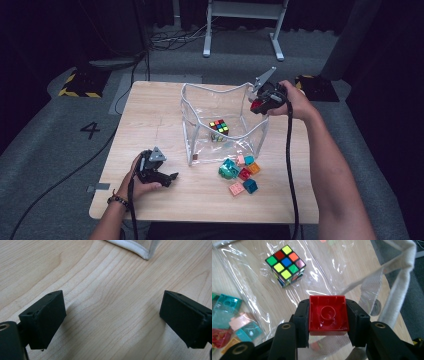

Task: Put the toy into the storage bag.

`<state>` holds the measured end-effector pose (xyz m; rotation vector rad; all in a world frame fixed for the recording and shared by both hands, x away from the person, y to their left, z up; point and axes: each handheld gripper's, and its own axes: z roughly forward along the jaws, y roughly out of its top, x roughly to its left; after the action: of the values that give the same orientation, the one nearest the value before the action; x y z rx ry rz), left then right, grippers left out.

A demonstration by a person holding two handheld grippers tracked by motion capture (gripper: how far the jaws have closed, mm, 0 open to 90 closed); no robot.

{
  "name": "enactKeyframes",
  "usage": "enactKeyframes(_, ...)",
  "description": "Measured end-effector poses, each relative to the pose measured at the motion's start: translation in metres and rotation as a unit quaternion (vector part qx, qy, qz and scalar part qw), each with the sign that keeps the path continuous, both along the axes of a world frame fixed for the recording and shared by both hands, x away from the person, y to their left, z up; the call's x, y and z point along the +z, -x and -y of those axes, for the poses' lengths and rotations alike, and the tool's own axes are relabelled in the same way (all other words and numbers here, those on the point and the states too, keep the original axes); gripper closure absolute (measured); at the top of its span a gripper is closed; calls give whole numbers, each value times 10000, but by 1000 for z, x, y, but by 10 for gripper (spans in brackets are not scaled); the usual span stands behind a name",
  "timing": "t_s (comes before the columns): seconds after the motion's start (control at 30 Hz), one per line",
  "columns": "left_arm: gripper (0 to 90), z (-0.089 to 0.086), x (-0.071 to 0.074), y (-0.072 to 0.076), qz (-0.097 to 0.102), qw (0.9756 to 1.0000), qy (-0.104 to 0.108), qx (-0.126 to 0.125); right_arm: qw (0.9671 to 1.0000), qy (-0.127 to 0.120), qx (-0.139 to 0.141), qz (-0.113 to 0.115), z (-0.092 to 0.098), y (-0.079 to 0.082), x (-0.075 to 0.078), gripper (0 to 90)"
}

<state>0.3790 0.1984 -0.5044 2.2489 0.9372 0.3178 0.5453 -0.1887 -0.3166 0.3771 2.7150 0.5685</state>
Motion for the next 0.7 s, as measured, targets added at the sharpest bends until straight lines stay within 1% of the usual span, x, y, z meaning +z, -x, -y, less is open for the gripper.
enactKeyframes(0.07, 69, 0, 0, 0, 1, 10000, -14, -9, 10000, 45, -2, -36, 3, 2, 0, 590)
enactKeyframes(0.23, 69, 0, 0, 0, 1, 10000, -16, -9, 10000, 15, 17, -58, 4, 3, -1, 589)
enactKeyframes(0.37, 69, 0, 0, 0, 1, 10000, -14, -9, 9999, -99, 31, 28, 5, 4, -2, 557)
enactKeyframes(0.4, 69, 0, 0, 0, 2, 10000, -15, -10, 9999, -109, -14, 26, 6, 5, -2, 556)
enactKeyframes(0.43, 69, 0, 0, 0, 0, 10000, -14, -10, 9999, -165, 19, 40, 6, 5, -2, 552)
enactKeyframes(0.53, 69, 0, 0, 0, 0, 10000, -13, -10, 9995, -295, -7, 92, 9, 9, -1, 526)
enactKeyframes(0.57, 69, 0, 0, 0, 0, 10000, -14, -10, 9991, -419, -13, 103, 10, 10, 0, 526)
enactKeyframes(0.63, 69, 0, 0, 0, -1, 10000, -14, -10, 9984, -529, 43, 179, 13, 13, 2, 522)
enactKeyframes(0.67, 69, 0, 0, 0, 0, 10000, -15, -9, 9979, -623, 14, 199, 14, 15, 2, 514)
enactKeyframes(0.7, 69, 0, 0, 0, 1, 10000, -16, -10, 9972, -707, 60, 237, 16, 15, 3, 513)
